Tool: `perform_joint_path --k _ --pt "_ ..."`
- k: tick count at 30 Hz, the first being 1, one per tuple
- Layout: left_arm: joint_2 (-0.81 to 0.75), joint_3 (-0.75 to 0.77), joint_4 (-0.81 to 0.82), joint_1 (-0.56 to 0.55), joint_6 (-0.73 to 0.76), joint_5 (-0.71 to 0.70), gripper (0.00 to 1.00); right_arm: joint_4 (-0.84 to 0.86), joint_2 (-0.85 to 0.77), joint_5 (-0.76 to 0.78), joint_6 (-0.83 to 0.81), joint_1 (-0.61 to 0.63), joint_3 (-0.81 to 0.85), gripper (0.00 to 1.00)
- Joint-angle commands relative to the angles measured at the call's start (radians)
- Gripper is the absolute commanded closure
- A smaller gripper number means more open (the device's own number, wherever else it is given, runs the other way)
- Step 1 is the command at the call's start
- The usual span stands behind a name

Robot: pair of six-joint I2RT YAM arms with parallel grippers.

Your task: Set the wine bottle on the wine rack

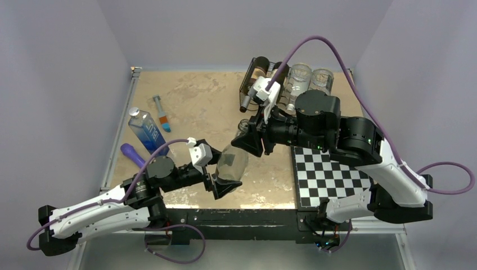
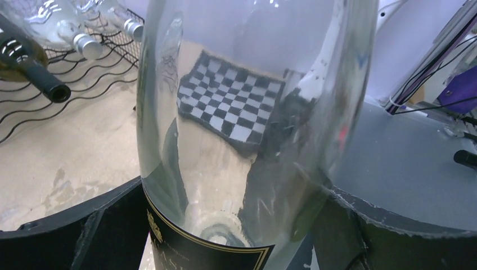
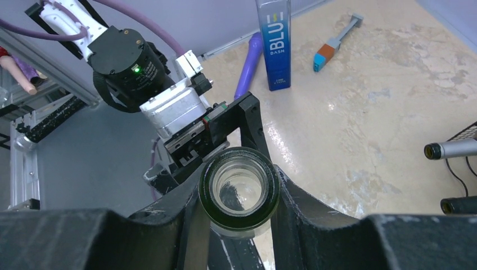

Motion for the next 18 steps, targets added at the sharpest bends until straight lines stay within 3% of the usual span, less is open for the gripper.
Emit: perform_joint_path --k 1,4,6,8,9,12,18 --pt "0.008 -0.029 0.168 0.001 -0.028 0.014 0.01 0.310 -0.073 -0.107 0.043 0.002 -0.005 1.00" --pt "0.022 -0.028 0.191 0.001 -0.027 0.030 0.01 0.339 -0.087 -0.113 0.048 0.002 -0.025 1.00" --pt "0.033 -0.026 0.202 0.001 -0.023 0.039 0.13 0.357 -0.096 -0.126 0.051 0.002 -0.039 1.00" --pt "0.047 -0.020 0.206 0.001 -0.013 0.040 0.43 0.369 -0.102 -0.162 0.044 0.002 -0.048 1.00" --pt "0.053 -0.013 0.201 0.001 -0.009 0.041 0.53 0.369 -0.103 -0.177 0.044 0.003 -0.047 1.00" --pt "0.072 0.015 0.174 0.001 0.016 0.040 0.99 0.356 -0.104 -0.199 0.043 0.003 -0.046 1.00" --pt "0.051 0.018 0.193 0.001 0.050 -0.028 1.00 0.356 -0.123 -0.193 0.052 0.003 -0.079 1.00"
